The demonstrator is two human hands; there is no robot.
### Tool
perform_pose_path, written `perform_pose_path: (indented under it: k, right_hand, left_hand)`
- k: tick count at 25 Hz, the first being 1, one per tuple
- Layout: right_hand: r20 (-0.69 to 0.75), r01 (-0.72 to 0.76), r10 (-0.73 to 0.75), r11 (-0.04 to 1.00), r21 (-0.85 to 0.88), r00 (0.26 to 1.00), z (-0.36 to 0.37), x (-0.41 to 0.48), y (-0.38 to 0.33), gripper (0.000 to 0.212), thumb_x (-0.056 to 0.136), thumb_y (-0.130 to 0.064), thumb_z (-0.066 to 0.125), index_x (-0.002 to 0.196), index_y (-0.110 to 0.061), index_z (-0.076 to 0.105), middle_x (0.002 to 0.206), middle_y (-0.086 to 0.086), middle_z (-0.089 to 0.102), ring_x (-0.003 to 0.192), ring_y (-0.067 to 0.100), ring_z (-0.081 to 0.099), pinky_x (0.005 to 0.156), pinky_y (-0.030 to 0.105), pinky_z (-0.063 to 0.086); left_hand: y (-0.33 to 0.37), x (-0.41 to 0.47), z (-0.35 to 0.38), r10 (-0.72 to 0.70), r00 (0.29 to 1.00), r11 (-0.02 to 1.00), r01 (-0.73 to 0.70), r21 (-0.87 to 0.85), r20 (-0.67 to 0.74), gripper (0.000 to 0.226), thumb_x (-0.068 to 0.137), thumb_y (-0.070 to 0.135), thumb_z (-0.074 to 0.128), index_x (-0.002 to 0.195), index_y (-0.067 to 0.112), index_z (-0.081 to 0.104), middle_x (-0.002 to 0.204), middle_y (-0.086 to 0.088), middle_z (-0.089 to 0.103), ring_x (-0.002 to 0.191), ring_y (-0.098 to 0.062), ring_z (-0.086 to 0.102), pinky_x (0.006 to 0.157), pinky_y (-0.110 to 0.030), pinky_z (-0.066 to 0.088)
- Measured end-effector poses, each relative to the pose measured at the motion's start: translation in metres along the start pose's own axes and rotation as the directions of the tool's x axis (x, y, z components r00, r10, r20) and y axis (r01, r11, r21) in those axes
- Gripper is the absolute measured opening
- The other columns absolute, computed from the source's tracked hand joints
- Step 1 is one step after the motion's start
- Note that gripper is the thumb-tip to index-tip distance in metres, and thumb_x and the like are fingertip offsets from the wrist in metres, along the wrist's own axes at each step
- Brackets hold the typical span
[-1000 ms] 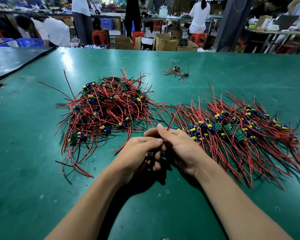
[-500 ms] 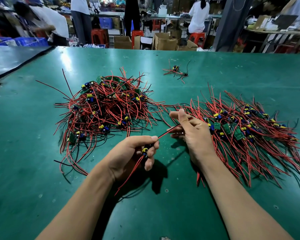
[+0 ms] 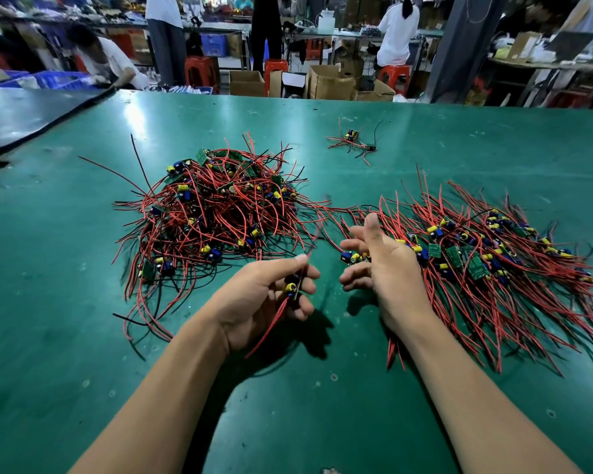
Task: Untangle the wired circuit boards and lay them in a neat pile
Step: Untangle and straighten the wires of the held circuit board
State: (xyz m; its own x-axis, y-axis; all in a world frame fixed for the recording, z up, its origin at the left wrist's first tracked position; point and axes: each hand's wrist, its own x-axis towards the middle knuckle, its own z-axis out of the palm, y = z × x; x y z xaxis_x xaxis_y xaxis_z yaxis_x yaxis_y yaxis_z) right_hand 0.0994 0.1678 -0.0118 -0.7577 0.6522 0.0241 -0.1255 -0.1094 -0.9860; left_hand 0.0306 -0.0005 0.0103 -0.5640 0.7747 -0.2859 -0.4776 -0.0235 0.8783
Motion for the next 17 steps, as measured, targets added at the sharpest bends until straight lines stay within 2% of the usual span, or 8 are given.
perform_pose_path:
  k: [2, 3, 5, 7, 10, 13, 15, 17]
  right_hand:
    - [0.057, -0.021, 0.022, 1.000, -0.023, 0.998, -0.002, -0.004, -0.001, 0.036, 0.090, -0.049, 0.066, 0.101, -0.016, 0.068, 0.096, 0.012, 0.070, 0.046, 0.017, 0.062, 0.039, 0.024, 0.047]
    - [0.092, 0.006, 0.003, 0.995, -0.097, 0.996, -0.002, -0.007, 0.001, 0.027, 0.091, -0.041, 0.071, 0.103, -0.017, 0.068, 0.095, 0.014, 0.069, 0.045, 0.016, 0.061, 0.040, 0.024, 0.046]
    - [0.196, 0.183, -0.117, 0.914, -0.362, 0.974, 0.001, -0.013, 0.007, 0.021, 0.086, -0.034, 0.079, 0.100, -0.022, 0.070, 0.088, 0.004, 0.070, 0.050, 0.006, 0.059, 0.046, 0.020, 0.045]
    - [0.317, 0.371, -0.232, 0.776, -0.510, 0.920, 0.009, -0.020, 0.011, 0.023, 0.078, -0.038, 0.084, 0.090, -0.026, 0.068, 0.076, -0.010, 0.066, 0.055, -0.001, 0.055, 0.054, 0.011, 0.039]
    - [0.390, 0.458, -0.283, 0.739, -0.494, 0.876, 0.017, -0.027, 0.010, 0.038, 0.074, -0.056, 0.081, 0.081, -0.027, 0.058, 0.068, -0.017, 0.060, 0.053, 0.002, 0.050, 0.051, 0.011, 0.034]
    - [0.371, 0.487, -0.341, 0.756, -0.438, 0.864, 0.020, -0.034, 0.009, 0.038, 0.085, -0.067, 0.063, 0.083, -0.030, 0.054, 0.066, -0.016, 0.059, 0.051, 0.002, 0.047, 0.049, 0.014, 0.034]
    - [0.317, 0.444, -0.338, 0.816, -0.370, 0.886, 0.024, -0.038, 0.006, 0.036, 0.092, -0.066, 0.053, 0.085, -0.031, 0.055, 0.068, -0.005, 0.060, 0.051, 0.003, 0.048, 0.049, 0.021, 0.039]
    - [0.276, 0.286, -0.237, 0.946, -0.152, 0.931, 0.030, -0.040, 0.002, 0.033, 0.097, -0.055, 0.053, 0.080, -0.027, 0.057, 0.068, 0.000, 0.058, 0.048, 0.012, 0.048, 0.043, 0.025, 0.039]
  left_hand:
    - [0.002, 0.001, 0.001, 0.097, 0.994, 0.991, -0.101, -0.083, -0.050, 0.018, 0.091, 0.023, 0.058, 0.091, 0.006, 0.067, 0.079, -0.009, 0.072, 0.065, -0.022, 0.070, 0.057, -0.027, 0.058]
    - [0.003, 0.002, 0.002, 0.155, 0.986, 0.978, -0.163, -0.127, -0.066, 0.017, 0.090, 0.024, 0.059, 0.094, 0.009, 0.066, 0.088, -0.011, 0.075, 0.076, -0.023, 0.073, 0.063, -0.029, 0.060]
    - [0.005, 0.003, 0.004, 0.261, 0.960, 0.941, -0.277, -0.193, -0.103, 0.015, 0.086, 0.026, 0.059, 0.095, 0.015, 0.061, 0.103, -0.014, 0.074, 0.097, -0.025, 0.072, 0.074, -0.032, 0.059]
    - [0.007, 0.003, 0.005, 0.316, 0.934, 0.918, -0.345, -0.195, -0.164, 0.007, 0.089, 0.027, 0.057, 0.091, 0.022, 0.053, 0.110, -0.015, 0.073, 0.107, -0.024, 0.069, 0.082, -0.036, 0.053]
    - [0.007, 0.003, 0.003, 0.309, 0.917, 0.920, -0.356, -0.165, -0.254, 0.012, 0.098, 0.025, 0.052, 0.090, 0.025, 0.044, 0.112, -0.012, 0.073, 0.111, -0.021, 0.067, 0.097, -0.042, 0.045]
    - [0.003, 0.005, 0.006, 0.282, 0.926, 0.916, -0.338, -0.219, -0.250, 0.014, 0.098, 0.024, 0.054, 0.087, 0.025, 0.047, 0.111, -0.013, 0.073, 0.111, -0.025, 0.067, 0.097, -0.047, 0.047]
    - [0.001, 0.007, 0.007, 0.287, 0.927, 0.915, -0.340, -0.215, -0.243, 0.011, 0.092, 0.024, 0.061, 0.085, 0.026, 0.053, 0.108, -0.010, 0.074, 0.101, -0.024, 0.068, 0.090, -0.042, 0.052]
    - [0.000, 0.007, 0.005, 0.294, 0.926, 0.916, -0.344, -0.206, -0.239, 0.008, 0.083, 0.026, 0.067, 0.085, 0.025, 0.060, 0.100, -0.004, 0.075, 0.089, -0.020, 0.069, 0.079, -0.034, 0.053]
